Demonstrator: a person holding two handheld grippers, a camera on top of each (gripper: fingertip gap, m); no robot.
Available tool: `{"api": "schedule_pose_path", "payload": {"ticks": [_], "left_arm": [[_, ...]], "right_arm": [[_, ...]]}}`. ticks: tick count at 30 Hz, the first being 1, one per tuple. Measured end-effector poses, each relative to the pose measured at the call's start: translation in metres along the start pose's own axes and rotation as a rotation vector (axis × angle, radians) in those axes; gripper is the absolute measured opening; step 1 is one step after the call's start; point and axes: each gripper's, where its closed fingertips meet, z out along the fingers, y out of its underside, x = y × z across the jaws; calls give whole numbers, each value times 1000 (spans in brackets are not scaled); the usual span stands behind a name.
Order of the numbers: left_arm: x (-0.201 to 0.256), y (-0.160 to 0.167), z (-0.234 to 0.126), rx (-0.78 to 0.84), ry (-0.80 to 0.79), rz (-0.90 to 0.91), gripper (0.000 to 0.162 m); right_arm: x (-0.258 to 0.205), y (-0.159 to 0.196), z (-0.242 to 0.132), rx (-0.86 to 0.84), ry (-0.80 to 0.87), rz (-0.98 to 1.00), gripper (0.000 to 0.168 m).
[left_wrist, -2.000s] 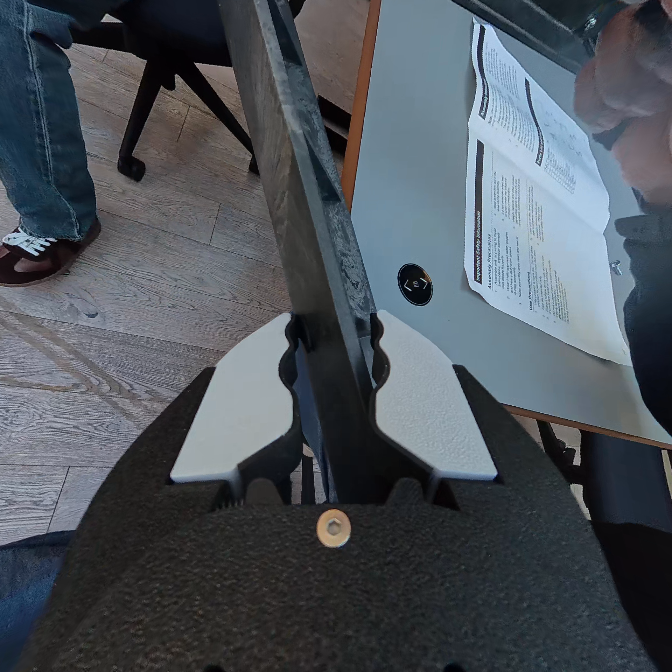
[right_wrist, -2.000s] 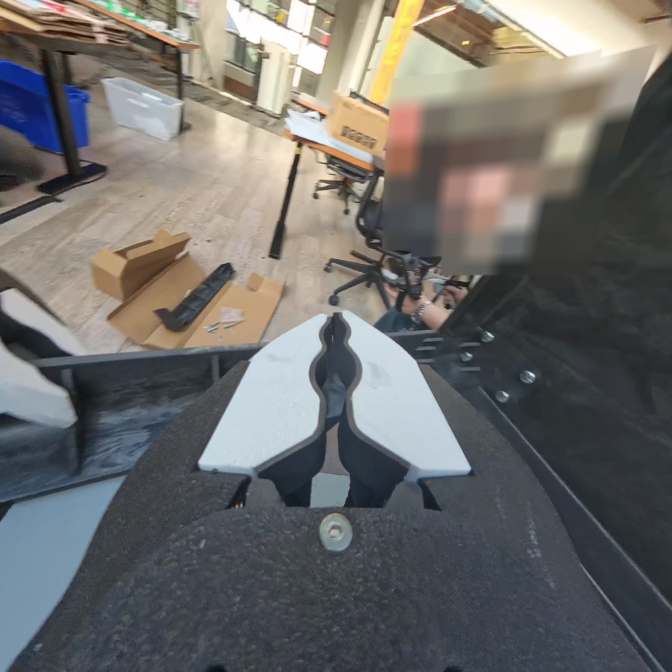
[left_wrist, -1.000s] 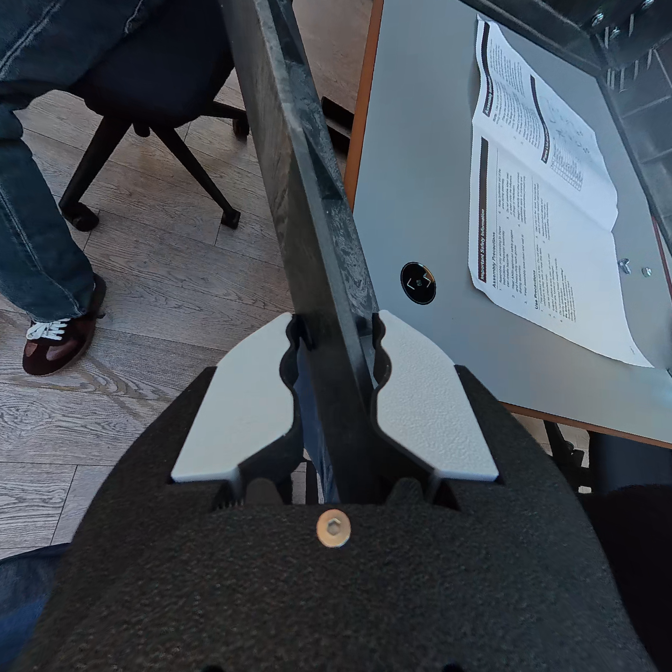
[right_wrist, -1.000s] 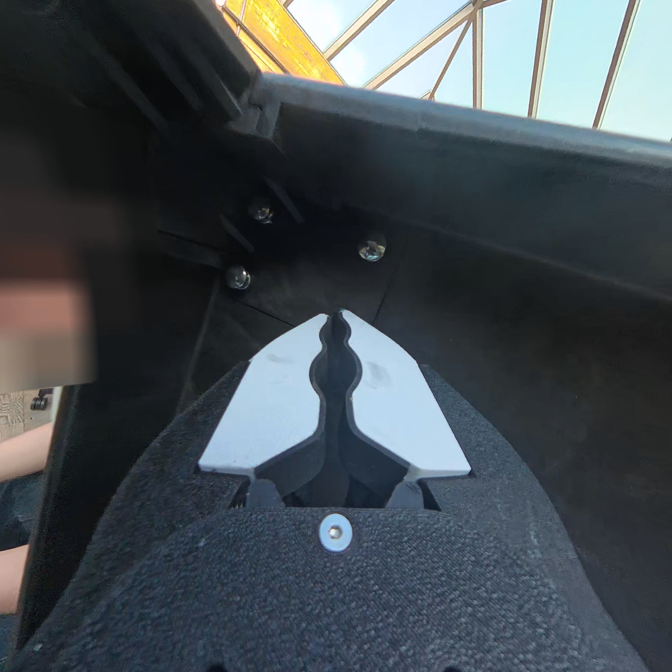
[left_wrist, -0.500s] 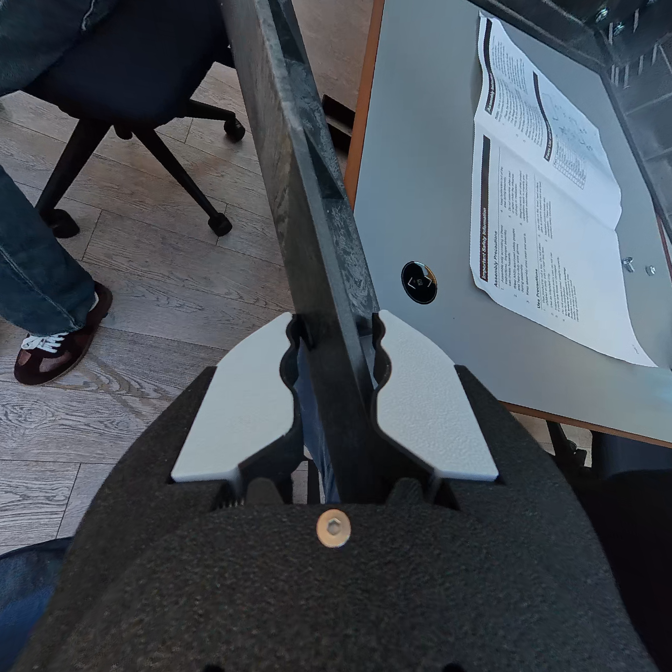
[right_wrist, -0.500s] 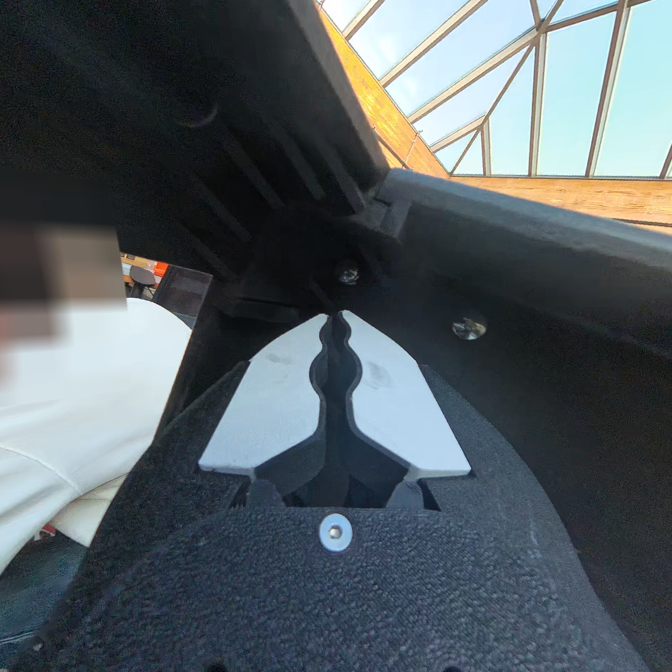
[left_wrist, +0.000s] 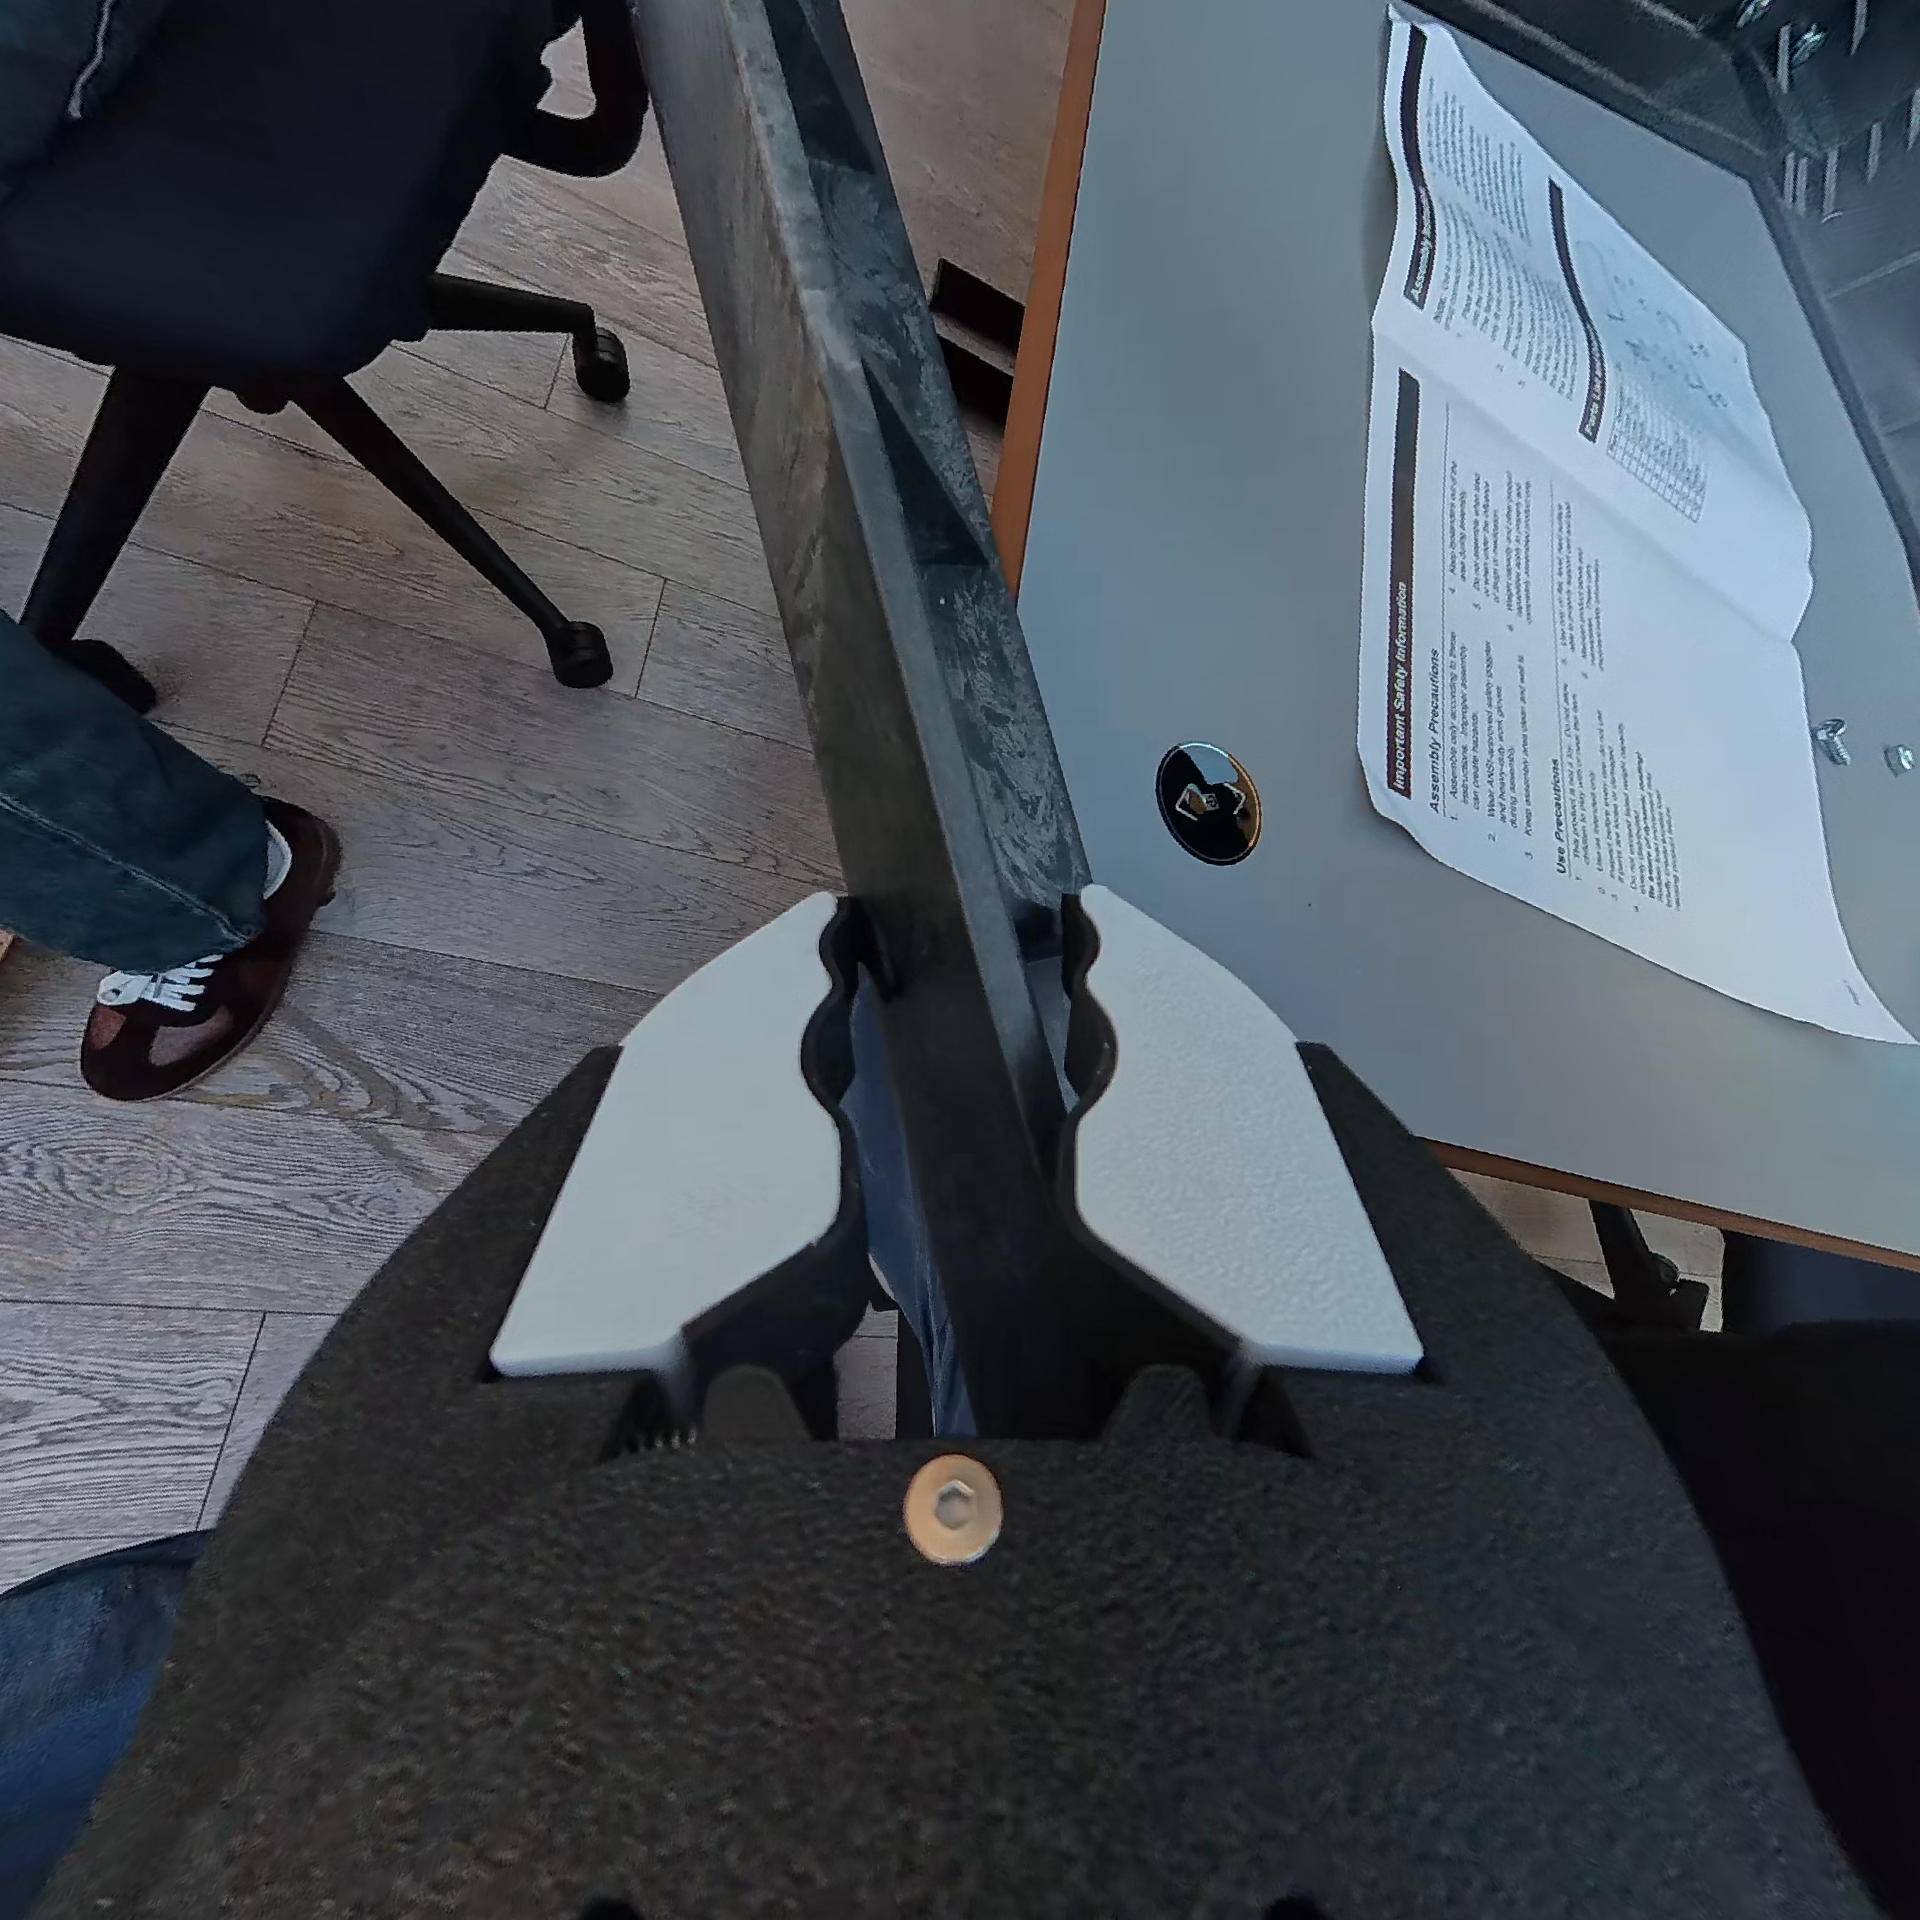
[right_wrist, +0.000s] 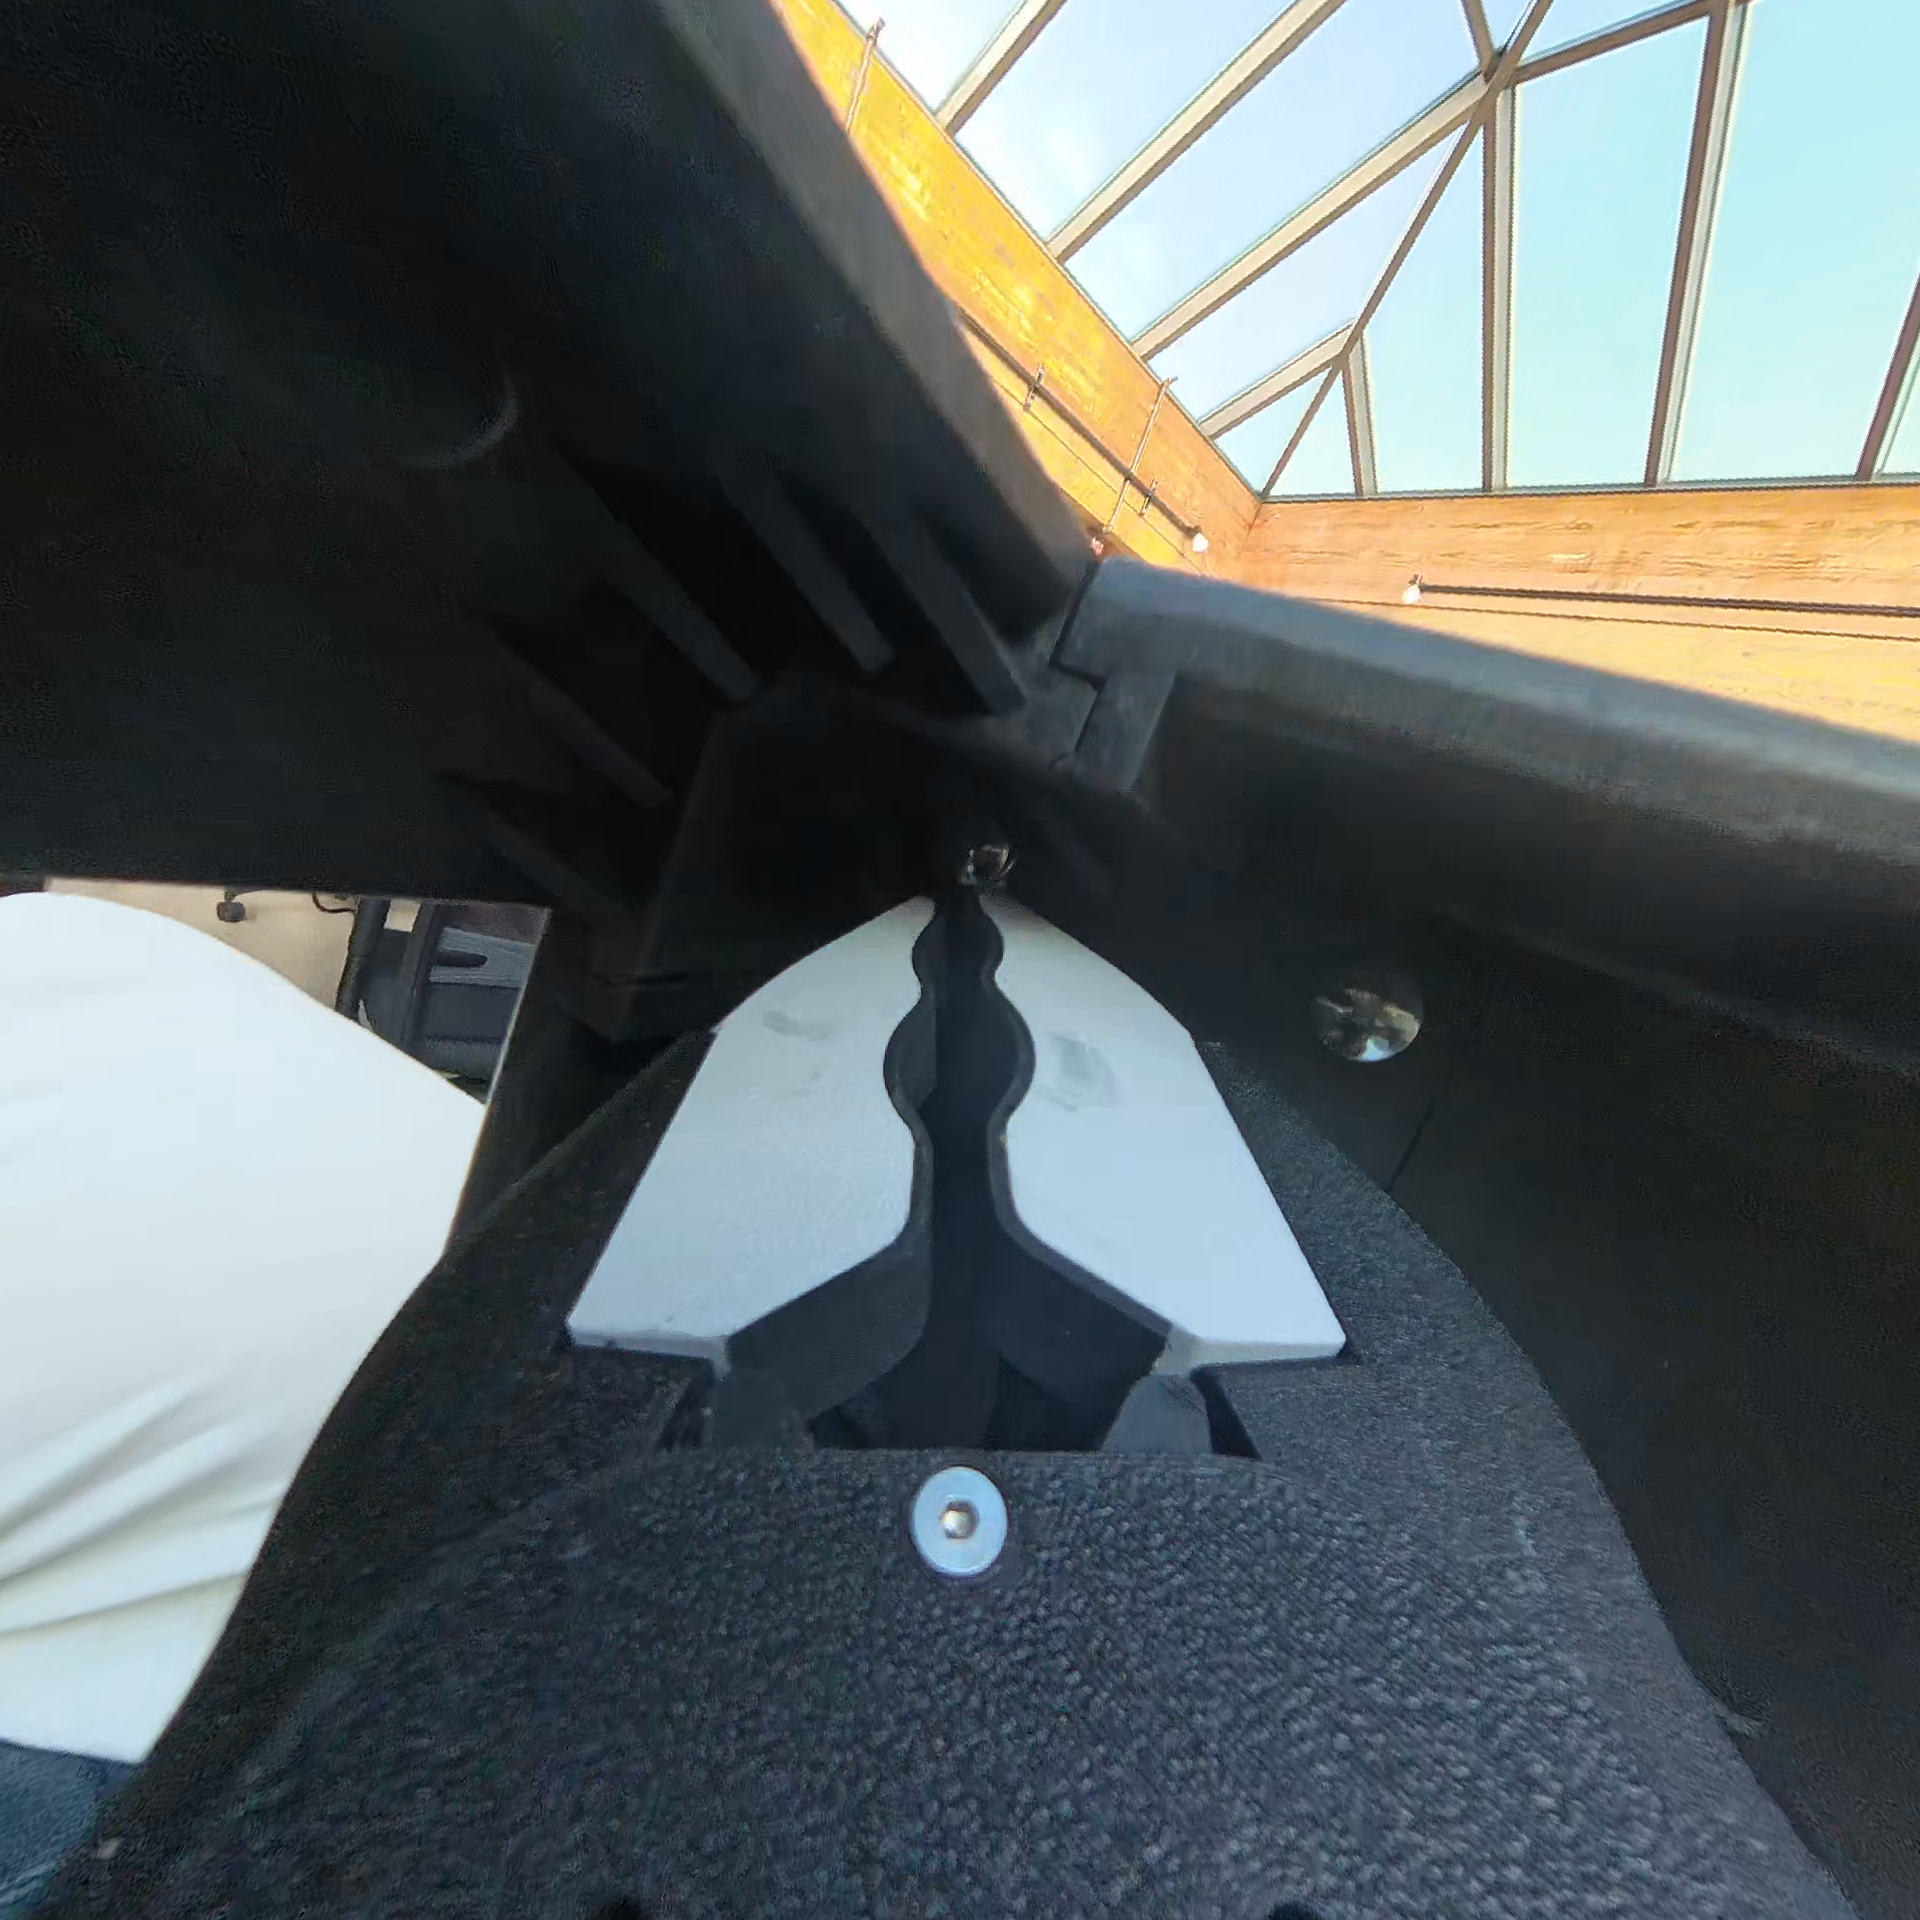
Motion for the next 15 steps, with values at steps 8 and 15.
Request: {"api": "schedule_pose_path", "payload": {"ticks": [8,15], "left_arm": [[0,0,0,1,-6,1,37],[0,0,0,7,7,-6,38]], "right_arm": [[-1,-9,19,2,-17,-34,0],[15,3,-7,71,34,-48,0]]}}
